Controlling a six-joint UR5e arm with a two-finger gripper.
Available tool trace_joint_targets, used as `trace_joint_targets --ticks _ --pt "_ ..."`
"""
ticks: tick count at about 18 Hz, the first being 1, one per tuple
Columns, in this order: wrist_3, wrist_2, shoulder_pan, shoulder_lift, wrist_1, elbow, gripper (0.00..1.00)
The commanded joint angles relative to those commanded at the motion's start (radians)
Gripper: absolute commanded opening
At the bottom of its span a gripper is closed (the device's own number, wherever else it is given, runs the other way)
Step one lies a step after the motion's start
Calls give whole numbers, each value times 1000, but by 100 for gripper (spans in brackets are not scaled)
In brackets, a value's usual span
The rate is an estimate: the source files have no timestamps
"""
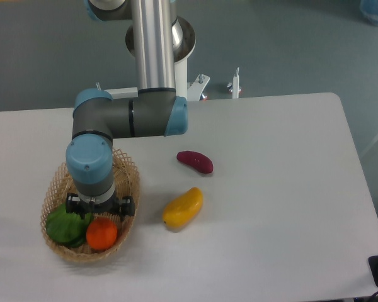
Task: Pick up the orange from the basket
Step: 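Lower the gripper onto the orange and close the fingers around it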
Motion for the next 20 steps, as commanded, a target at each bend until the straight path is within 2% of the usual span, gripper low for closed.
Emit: trace_joint_targets --ticks 11,12,14,16,20 --pt "-2 0 -20 -37 8 21 100" --pt "-2 0 -21 -41 8 22 97" --pt "-3 -2 -21 -41 8 23 77" --pt "-3 -3 -21 -38 6 23 62" --pt "-3 -3 -23 -32 6 22 58"
